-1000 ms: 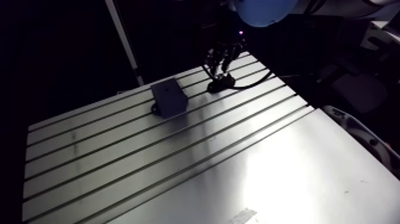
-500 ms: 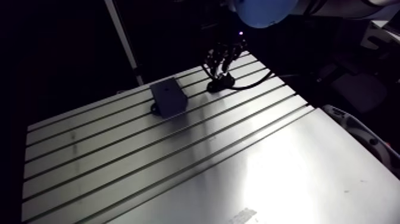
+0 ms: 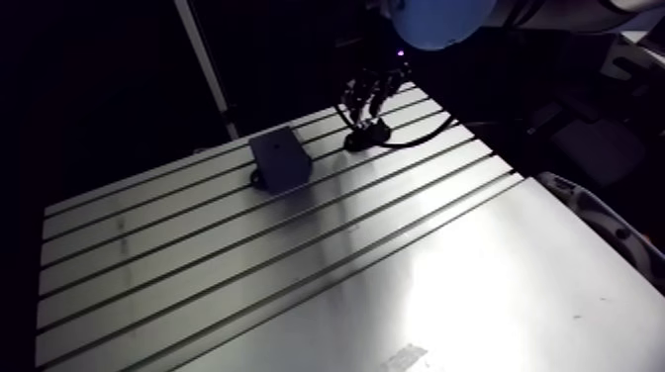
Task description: Pick up the M10 bolt and insert it into the hole until fully seated.
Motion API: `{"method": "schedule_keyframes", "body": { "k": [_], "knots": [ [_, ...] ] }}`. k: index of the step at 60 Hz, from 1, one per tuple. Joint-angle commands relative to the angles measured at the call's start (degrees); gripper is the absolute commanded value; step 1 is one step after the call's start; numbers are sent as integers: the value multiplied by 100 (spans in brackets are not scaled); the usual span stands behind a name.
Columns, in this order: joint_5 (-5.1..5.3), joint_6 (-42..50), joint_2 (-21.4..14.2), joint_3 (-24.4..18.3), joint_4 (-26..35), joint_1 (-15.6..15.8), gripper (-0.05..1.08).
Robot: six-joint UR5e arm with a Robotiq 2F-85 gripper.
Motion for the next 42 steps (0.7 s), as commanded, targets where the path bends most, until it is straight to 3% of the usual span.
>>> {"method": "schedule_keyframes", "body": {
  "k": [1, 42],
  "knots": [
    [-6, -2, 12, 23, -24, 1, 54],
    [-6, 7, 92, 33, -33, -8, 56]
  ]
}}
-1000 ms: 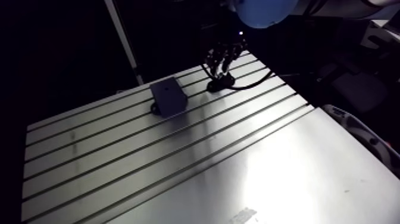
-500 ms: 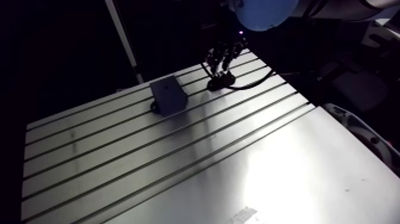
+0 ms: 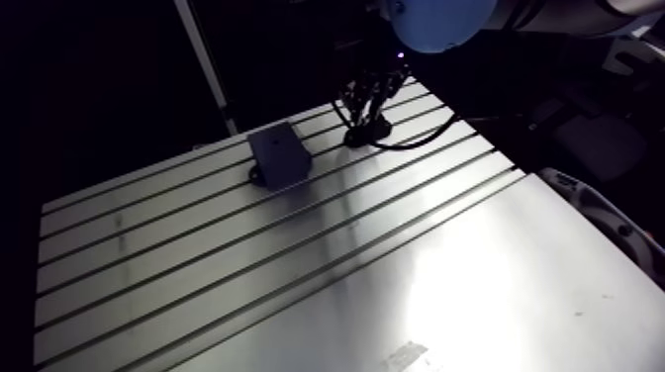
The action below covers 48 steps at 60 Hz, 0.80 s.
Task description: Pick up the M10 bolt and insert it into the hole until fully seated.
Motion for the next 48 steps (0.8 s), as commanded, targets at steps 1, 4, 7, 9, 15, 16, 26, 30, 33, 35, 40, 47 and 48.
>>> {"method": "schedule_keyframes", "body": {
  "k": [1, 4, 7, 9, 15, 16, 26, 30, 33, 35, 40, 47, 48],
  "knots": [
    [0, 6, 4, 2, 0, 7, 56],
    [0, 13, 4, 2, 9, 8, 56],
    [0, 15, 4, 9, 9, 8, 56],
    [0, 15, 4, 10, 9, 8, 56],
    [-15, 15, -4, 28, 16, 8, 56],
    [-32, 15, -4, 36, 10, 8, 56],
    [-139, 15, -4, 37, 0, 17, 57],
    [-148, 15, -12, 37, 0, 8, 58],
    [-149, 15, -13, 29, 0, 8, 58],
    [-149, 7, -13, 28, 0, 8, 58],
    [-149, 6, -21, 27, 1, 8, 59],
    [-141, 6, -22, 37, 0, 8, 59],
    [-141, 6, -22, 37, 0, 8, 59]
  ]
}}
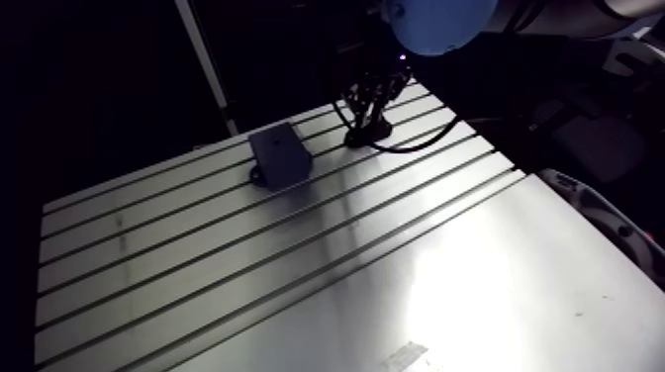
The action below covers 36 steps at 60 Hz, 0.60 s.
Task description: Pick up the M10 bolt and insert it into the hole until fully seated.
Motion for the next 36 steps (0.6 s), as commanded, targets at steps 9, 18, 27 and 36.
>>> {"method": "schedule_keyframes", "body": {
  "k": [9, 18, 27, 36],
  "knots": [
    [-1, 5, -16, 7, -1, 8, 59],
    [7, 5, -16, 7, -1, 8, 59],
    [8, 5, -16, 6, -1, 15, 60],
    [8, 5, -16, 7, -1, 16, 61]
  ]
}}
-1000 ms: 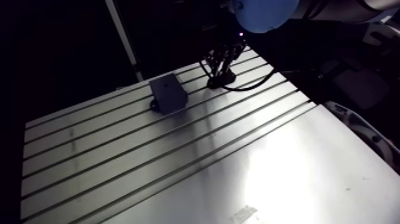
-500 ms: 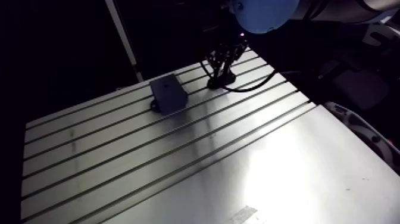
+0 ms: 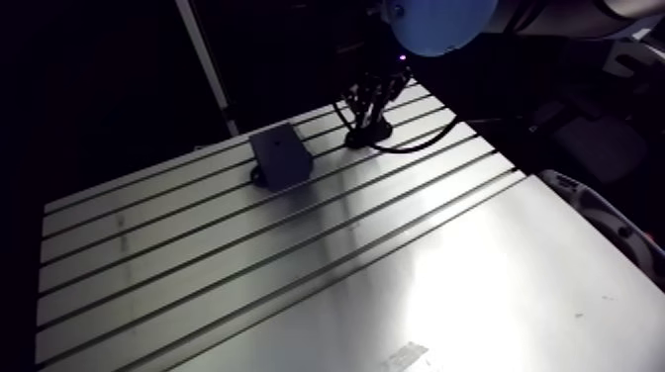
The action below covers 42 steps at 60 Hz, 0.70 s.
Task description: Pick up the M10 bolt and insert it into the hole until fully seated.
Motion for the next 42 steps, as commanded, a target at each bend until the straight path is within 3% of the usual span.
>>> {"method": "schedule_keyframes", "body": {
  "k": [1, 42],
  "knots": [
    [3, 0, -1, -5, 0, 6, 62],
    [29, -1, -9, 2, 9, 6, 68]
  ]
}}
